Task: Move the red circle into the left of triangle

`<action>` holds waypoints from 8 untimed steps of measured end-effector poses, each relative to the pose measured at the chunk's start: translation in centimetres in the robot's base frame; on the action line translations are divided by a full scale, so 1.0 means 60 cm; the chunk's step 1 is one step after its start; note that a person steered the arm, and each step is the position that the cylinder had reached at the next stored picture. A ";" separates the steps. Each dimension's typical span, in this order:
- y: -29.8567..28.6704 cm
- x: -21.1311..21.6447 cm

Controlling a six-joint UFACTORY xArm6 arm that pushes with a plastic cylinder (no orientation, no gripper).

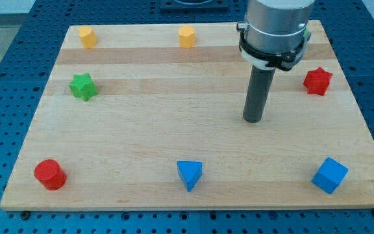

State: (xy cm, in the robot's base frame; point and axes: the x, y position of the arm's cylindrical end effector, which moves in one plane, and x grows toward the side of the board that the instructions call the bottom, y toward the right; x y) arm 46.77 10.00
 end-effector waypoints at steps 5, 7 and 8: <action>-0.299 -0.151; -0.420 -0.007; -0.489 0.051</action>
State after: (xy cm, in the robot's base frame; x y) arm 49.81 -19.37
